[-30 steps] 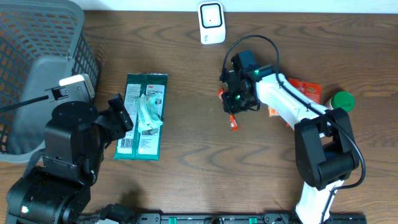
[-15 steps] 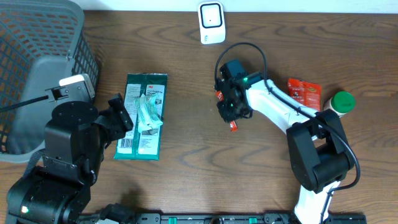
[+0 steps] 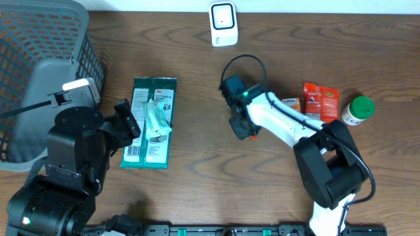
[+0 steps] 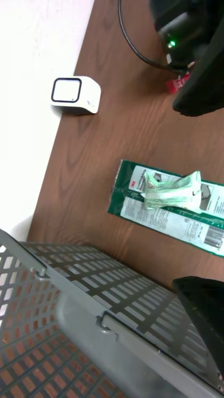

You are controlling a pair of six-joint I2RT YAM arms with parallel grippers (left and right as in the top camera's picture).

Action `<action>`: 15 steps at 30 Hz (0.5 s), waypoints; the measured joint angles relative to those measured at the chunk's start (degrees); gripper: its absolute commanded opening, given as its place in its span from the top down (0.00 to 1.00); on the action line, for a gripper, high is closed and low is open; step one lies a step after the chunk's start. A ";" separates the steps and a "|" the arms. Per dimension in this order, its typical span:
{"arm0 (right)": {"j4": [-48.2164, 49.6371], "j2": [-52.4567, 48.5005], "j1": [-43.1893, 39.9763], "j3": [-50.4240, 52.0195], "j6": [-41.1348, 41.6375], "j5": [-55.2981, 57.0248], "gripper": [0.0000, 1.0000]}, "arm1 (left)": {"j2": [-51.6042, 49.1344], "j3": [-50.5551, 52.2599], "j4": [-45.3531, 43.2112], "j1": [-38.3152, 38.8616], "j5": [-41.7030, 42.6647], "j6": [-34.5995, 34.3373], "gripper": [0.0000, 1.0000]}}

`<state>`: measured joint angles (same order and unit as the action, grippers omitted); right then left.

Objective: Scan the item barcode

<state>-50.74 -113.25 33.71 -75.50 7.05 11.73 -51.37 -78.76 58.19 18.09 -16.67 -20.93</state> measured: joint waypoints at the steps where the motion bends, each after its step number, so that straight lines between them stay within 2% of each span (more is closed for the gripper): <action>1: -0.66 0.72 0.87 -0.02 0.52 2.14 0.99 | 0.00 0.00 0.00 0.00 0.00 0.00 0.18; 8: -9.68 10.58 11.74 -0.09 13.49 26.14 0.99 | 0.00 0.00 0.00 0.00 0.00 0.00 0.18; 13: -15.39 10.80 19.85 -0.17 14.67 40.02 0.99 | 0.00 0.00 -0.04 0.00 0.00 0.00 0.18; 15: -18.10 10.80 24.92 -0.17 14.67 51.52 0.99 | 0.00 0.00 -0.02 0.00 0.00 0.00 0.18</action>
<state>-68.84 -102.45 58.63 -75.68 21.71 63.24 -51.37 -78.76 58.17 18.09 -16.67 -20.93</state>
